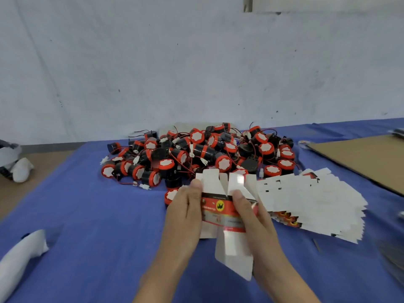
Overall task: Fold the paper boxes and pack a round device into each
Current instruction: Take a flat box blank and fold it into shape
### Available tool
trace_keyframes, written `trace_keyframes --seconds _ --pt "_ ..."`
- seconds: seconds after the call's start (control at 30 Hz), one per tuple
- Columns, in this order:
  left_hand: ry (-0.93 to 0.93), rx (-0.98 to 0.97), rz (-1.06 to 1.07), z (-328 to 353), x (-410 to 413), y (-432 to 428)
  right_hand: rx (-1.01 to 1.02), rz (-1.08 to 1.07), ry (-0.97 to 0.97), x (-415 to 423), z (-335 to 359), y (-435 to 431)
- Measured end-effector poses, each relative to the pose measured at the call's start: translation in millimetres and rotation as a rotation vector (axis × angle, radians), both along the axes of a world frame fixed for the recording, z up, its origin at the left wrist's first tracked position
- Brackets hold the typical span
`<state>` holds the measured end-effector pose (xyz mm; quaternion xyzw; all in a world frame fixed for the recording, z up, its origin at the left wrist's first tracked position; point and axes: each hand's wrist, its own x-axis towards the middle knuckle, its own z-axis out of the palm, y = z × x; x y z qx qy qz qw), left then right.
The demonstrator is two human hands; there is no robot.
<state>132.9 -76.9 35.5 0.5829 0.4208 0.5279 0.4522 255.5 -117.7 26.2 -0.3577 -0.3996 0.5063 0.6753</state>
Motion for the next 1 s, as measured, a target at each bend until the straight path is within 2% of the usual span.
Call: trace_keyframes --seconds 0.07,0.2,0.33,0.5,0.83,1.0 --pt "-0.038 0.016 -0.017 4.7 -2.5 -5.6 0.081 -0.125 -0.156 -5.9 -1.3 4.1" --pt "-0.239 -0.116 -0.254 3.9 -3.6 -17.8 0.192 -0.223 -0.555 -28.4 -13.8 6.4" --pt "-0.340 -0.145 -0.169 -5.7 -6.2 -22.8 0.203 -0.286 -0.780 -36.6 -25.4 7.8" --pt "-0.224 -0.016 -0.004 -16.2 -21.0 -16.7 0.316 -0.343 -0.836 -47.3 -29.3 6.8" --pt "-0.145 0.058 -0.051 -21.1 -19.4 -22.1 0.310 -0.422 -0.745 -44.2 -26.0 7.7" --pt "-0.184 0.033 -0.102 -19.6 -16.4 -29.0 0.400 -0.486 -0.768 -40.7 -20.7 4.8"
